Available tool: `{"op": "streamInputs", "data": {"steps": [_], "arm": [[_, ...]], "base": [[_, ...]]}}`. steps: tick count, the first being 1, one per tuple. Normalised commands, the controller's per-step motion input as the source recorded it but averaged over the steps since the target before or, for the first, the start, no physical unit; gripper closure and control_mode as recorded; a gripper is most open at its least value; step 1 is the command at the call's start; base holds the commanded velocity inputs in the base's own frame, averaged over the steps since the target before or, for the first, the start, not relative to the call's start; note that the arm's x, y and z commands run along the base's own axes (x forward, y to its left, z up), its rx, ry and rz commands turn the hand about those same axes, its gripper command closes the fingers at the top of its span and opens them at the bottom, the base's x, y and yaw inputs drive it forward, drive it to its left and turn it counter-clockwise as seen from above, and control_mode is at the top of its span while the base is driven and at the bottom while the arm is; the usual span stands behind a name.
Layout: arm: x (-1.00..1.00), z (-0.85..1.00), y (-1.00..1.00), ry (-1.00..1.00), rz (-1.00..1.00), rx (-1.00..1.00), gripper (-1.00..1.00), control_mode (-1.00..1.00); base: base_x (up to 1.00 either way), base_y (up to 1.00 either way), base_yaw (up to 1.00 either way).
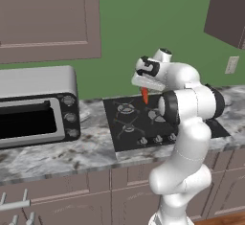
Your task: Put the carrot and eggplant in the pan. Then turn on the rear right burner and set the heat to medium.
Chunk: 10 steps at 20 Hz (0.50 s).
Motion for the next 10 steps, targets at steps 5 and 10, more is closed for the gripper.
{"op": "streamInputs", "data": {"steps": [5,10], "arm": [[-0.05,0.01,-0.68,-0.04,0.18,0.0,1.0,-1.0],[-0.25,0.0,-0.68,-0.04,0.17,0.0,1.0,-1.0]], "base": [[0.0,0.0,0.0],[0.0,0.0,0.0]]}}
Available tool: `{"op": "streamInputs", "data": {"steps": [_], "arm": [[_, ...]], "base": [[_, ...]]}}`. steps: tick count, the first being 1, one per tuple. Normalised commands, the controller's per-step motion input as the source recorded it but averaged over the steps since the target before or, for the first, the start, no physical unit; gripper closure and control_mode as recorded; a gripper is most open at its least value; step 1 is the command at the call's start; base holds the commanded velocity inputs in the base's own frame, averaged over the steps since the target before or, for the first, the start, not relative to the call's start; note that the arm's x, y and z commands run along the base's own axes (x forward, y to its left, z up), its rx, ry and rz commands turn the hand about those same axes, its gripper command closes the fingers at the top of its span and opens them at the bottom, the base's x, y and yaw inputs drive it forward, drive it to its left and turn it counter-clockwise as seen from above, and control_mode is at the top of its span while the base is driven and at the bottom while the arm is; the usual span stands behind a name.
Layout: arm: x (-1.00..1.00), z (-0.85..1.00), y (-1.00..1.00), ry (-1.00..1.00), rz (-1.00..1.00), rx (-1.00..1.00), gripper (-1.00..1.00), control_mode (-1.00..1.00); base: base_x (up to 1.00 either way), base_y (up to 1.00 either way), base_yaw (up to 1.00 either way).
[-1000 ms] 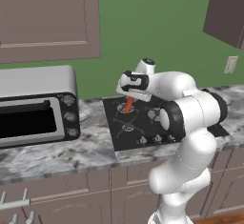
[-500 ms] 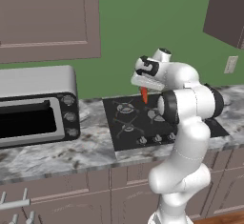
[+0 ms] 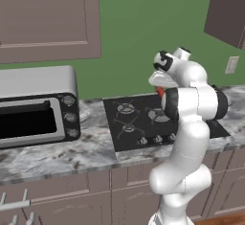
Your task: Put the carrot and eggplant in the pan. Then turn on the rear right burner and set the heat to medium.
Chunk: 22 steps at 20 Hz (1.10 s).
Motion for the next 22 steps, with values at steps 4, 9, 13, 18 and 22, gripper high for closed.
{"op": "streamInputs", "data": {"steps": [4,9,13,18,22], "arm": [[-0.03,0.0,-0.77,-0.09,0.18,0.0,1.0,-1.0],[0.0,0.0,-0.62,-0.04,0.16,0.0,1.0,-1.0],[0.0,0.0,-0.52,-0.05,0.13,0.0,1.0,-1.0],[0.0,0.0,-0.31,-0.04,0.05,0.0,1.0,-1.0],[0.04,-0.01,-0.05,0.0,0.0,-0.02,1.0,-1.0]], "base": [[0.0,0.0,0.0],[0.0,0.0,0.0],[0.0,0.0,0.0],[0.0,0.0,0.0],[0.0,0.0,0.0]]}}
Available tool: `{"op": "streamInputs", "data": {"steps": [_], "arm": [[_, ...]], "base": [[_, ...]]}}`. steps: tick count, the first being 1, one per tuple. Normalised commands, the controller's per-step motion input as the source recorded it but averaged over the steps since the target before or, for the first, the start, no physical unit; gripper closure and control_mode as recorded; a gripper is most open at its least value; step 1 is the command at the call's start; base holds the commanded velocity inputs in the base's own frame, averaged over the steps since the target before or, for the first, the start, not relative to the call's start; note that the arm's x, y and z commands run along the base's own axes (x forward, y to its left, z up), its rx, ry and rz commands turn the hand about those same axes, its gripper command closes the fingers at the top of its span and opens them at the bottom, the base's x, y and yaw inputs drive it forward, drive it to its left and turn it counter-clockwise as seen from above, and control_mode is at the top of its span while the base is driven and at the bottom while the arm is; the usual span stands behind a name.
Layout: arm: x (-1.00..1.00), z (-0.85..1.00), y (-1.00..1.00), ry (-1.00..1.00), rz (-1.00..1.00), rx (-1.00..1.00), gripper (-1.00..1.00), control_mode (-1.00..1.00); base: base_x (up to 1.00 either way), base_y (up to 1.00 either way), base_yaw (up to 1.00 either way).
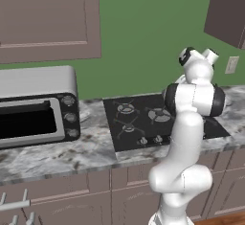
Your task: Put the carrot and eggplant in the pan. Then turn on the rear right burner and set the heat to medium.
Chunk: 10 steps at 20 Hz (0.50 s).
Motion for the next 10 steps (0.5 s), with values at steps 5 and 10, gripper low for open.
{"op": "streamInputs", "data": {"steps": [5,10], "arm": [[0.13,0.0,0.0,0.01,0.0,-0.09,1.0,-1.0],[0.32,-0.02,0.02,0.01,0.01,-0.05,1.0,-1.0]], "base": [[0.0,0.0,0.0],[0.0,0.0,0.0]]}}
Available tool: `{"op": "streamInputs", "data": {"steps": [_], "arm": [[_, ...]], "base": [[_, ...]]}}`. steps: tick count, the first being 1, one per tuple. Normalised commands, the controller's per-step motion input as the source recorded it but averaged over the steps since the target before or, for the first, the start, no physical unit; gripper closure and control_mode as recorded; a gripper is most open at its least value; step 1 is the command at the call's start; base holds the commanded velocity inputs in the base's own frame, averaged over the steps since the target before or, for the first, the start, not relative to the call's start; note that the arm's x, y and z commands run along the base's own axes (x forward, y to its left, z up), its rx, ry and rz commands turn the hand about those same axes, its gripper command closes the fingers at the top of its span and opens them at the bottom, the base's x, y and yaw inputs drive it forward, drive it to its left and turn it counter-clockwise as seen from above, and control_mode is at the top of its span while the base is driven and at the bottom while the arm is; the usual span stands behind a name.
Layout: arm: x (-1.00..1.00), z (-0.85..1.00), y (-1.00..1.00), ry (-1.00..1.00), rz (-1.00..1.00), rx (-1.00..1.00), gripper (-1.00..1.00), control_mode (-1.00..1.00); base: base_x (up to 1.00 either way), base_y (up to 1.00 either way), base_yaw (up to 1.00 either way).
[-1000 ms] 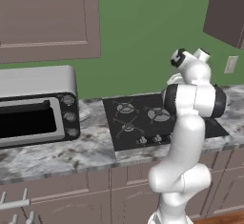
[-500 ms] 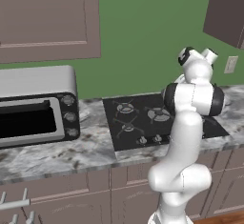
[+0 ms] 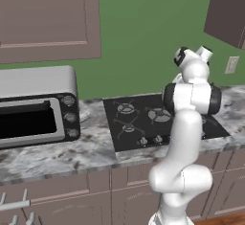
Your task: Put the carrot and eggplant in the pan. Then turn on the rear right burner and set the heat to medium.
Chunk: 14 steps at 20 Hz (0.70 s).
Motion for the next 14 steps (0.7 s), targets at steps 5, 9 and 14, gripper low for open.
{"op": "streamInputs", "data": {"steps": [5,9,14], "arm": [[0.38,-0.37,0.0,0.0,0.01,0.0,1.0,-1.0],[0.27,-0.22,0.0,0.0,0.0,0.0,1.0,-1.0],[0.2,-0.18,0.0,0.0,0.0,0.0,1.0,-1.0]], "base": [[0.0,0.0,0.0],[0.0,0.0,0.0],[0.0,0.0,0.0]]}}
